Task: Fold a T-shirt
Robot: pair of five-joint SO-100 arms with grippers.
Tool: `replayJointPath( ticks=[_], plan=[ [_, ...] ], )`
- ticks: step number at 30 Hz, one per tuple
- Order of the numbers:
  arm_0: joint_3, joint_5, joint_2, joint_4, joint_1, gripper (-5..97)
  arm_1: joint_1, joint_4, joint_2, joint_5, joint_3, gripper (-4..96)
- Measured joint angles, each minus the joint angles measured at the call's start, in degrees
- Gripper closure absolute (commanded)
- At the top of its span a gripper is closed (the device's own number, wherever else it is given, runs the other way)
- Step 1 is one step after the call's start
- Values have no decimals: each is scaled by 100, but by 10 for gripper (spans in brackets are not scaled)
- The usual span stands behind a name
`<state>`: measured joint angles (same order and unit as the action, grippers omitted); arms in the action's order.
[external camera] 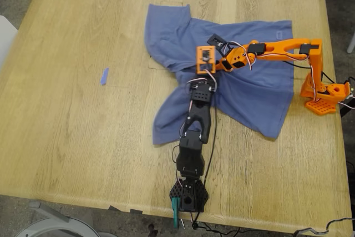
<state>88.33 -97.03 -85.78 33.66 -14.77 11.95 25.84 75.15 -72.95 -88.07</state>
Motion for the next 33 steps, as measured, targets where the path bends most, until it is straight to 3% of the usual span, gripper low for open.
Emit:
replayJointPath(
  ticks=[14, 33],
  plan=[
    [-1125, 0, 44, 0, -1441, 918, 562, -352, 246, 0, -439, 914],
    [-2865, 26, 2268, -246, -2566, 918, 976, -431, 466, -44, -844, 915]
  ],
)
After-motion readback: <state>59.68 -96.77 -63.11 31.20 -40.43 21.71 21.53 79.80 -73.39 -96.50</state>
